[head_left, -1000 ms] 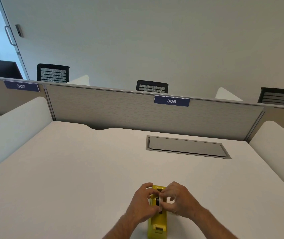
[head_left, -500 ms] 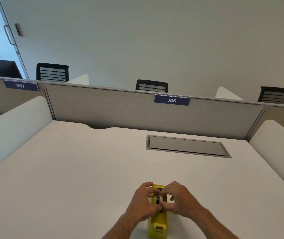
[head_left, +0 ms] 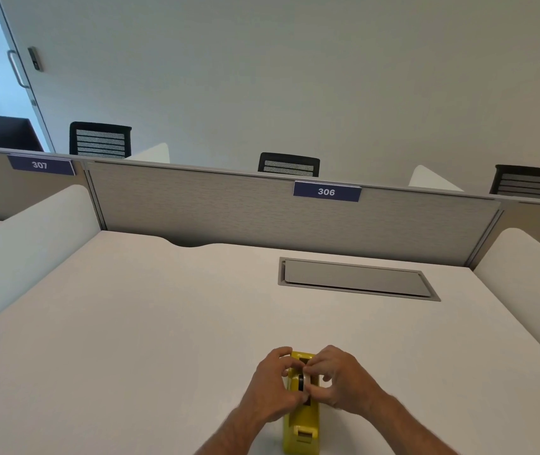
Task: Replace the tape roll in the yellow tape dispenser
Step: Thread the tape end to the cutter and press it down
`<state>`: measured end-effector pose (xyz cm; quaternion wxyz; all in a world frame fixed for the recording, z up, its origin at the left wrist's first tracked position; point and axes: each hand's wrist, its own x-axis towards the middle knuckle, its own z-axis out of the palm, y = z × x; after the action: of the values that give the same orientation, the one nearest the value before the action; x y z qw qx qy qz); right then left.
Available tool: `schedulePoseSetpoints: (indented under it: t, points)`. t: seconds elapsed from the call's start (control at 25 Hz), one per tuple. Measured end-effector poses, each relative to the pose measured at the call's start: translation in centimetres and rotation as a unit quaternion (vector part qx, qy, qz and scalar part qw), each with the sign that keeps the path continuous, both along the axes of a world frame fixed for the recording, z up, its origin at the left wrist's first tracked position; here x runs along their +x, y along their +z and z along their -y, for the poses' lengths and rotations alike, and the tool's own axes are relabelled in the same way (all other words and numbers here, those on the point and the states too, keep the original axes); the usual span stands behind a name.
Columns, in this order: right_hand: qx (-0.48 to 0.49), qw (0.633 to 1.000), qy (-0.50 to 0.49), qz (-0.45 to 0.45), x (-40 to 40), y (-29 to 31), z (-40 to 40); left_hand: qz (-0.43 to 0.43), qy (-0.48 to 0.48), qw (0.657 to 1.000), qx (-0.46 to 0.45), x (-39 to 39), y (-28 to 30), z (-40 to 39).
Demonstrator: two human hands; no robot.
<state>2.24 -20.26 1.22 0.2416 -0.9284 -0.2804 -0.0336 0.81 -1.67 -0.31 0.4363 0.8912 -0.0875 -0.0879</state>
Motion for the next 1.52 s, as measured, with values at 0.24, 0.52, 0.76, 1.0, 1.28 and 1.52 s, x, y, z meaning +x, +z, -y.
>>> schedulePoseSetpoints:
  t: [0.24, 0.52, 0.76, 1.0, 1.28, 1.52]
  points:
    - [0.007, 1.000, -0.002, 0.002, 0.22, 0.06, -0.19, 0.017, -0.011, 1.000, -0.009, 0.13, -0.16, -0.41]
    - [-0.001, 1.000, -0.005, -0.001, 0.33, 0.18, -0.51, 0.029, -0.013, 0.999, -0.009, 0.50, -0.58, -0.50]
    - [0.016, 1.000, -0.007, -0.005, 0.30, 0.20, -0.47, 0.030, -0.012, 0.999, -0.008, 0.57, -0.75, -0.40]
    - [0.024, 0.999, -0.009, -0.018, 0.12, 0.36, -0.40, 0.034, -0.009, 0.999, -0.009, 0.49, -0.79, -0.38]
    - [0.036, 0.999, -0.024, -0.029, 0.36, 0.87, -0.43, 0.025, -0.009, 1.000, 0.001, 0.44, -0.59, -0.40]
    - [0.039, 0.998, -0.026, -0.046, 0.06, 0.62, -0.44, 0.024, -0.010, 1.000, 0.002, 0.30, -0.39, -0.31]
